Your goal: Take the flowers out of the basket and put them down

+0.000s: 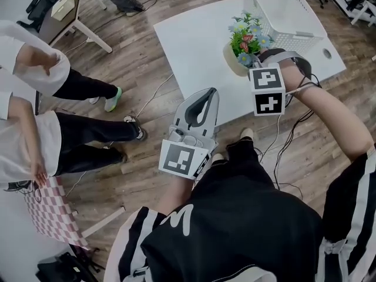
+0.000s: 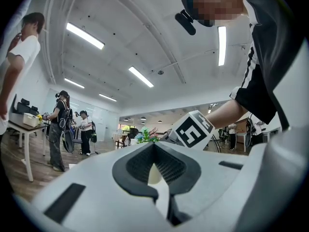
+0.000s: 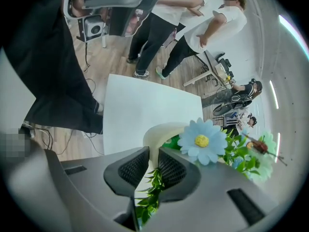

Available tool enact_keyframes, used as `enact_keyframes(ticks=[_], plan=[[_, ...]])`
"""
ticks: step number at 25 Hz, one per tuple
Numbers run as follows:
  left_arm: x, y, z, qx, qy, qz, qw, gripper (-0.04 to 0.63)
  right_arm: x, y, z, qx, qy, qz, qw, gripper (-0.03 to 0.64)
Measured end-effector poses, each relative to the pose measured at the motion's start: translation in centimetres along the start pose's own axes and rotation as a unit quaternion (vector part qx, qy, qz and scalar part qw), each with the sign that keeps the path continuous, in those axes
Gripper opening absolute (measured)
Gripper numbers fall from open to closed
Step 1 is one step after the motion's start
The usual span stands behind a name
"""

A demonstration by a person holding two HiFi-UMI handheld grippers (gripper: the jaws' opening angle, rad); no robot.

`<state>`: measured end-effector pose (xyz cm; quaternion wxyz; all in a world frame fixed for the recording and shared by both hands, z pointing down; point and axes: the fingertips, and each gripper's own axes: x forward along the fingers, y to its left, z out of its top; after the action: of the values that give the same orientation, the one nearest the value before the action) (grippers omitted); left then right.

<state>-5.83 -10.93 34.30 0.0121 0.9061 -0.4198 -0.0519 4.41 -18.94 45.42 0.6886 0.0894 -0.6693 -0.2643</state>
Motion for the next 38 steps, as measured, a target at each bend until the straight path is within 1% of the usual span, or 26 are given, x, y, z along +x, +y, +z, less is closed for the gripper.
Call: enact_keyframes(ticks=[4,7,12,15,18,21,24,27,30,34,38], plan=[[-0.5,-0.2,-1.0,-0.001,0.020,-0.002,0.9998,0.003,2.5,1.5,0.2,-0.012,0.011,0.006,1.000,0.072],[-0.5,0.0,-0.9,-0.007,0.008,0.001,0.9999,0.003,4.5,2.4,0.1,-0.014,0.016,0.019,1.000,0.072],[-1.5,0.8,-2.3,-0.011,0.030,0.008,0.9995,0.003,7.4,3.7,-0.3,-0.030,0.039,0.028,0.998,0.072],[-1.7,1.1,-2.2,-0.021,0.018,0.015,0.9995,0.003,8.7,4.3,-0.5,-0.040,0.054,0.035,0.997,0.072],[-1.7,1.3,-2.7,-0.023,0.023,0.016,0.9993,0.003,9.8,4.6,-0.6,-0.052,0.069,0.037,0.996,0.072],[-1.8,1.3,-2.8,-0.025,0.025,0.016,0.9993,0.003,10.1,4.3,-0.3,-0.053,0.071,0.035,0.995,0.072],[-2.1,1.1,-2.9,-0.023,0.028,0.013,0.9993,0.003,9.9,4.4,-0.2,-0.070,0.085,0.041,0.993,0.072],[-2.4,0.9,-3.3,-0.016,0.042,0.007,0.9990,0.003,9.9,4.2,-0.3,-0.090,0.103,0.043,0.990,0.075],[-2.4,0.8,-3.0,-0.014,0.044,0.006,0.9989,0.003,9.9,4.0,-0.3,-0.097,0.110,0.040,0.988,0.084],[-2.5,0.9,-2.6,-0.011,0.039,0.008,0.9991,0.003,10.1,3.8,-0.4,-0.087,0.104,0.036,0.990,0.095],[-2.8,1.2,-2.0,-0.015,0.022,0.014,0.9995,0.003,9.6,3.1,0.0,-0.082,0.091,0.017,0.992,0.117]])
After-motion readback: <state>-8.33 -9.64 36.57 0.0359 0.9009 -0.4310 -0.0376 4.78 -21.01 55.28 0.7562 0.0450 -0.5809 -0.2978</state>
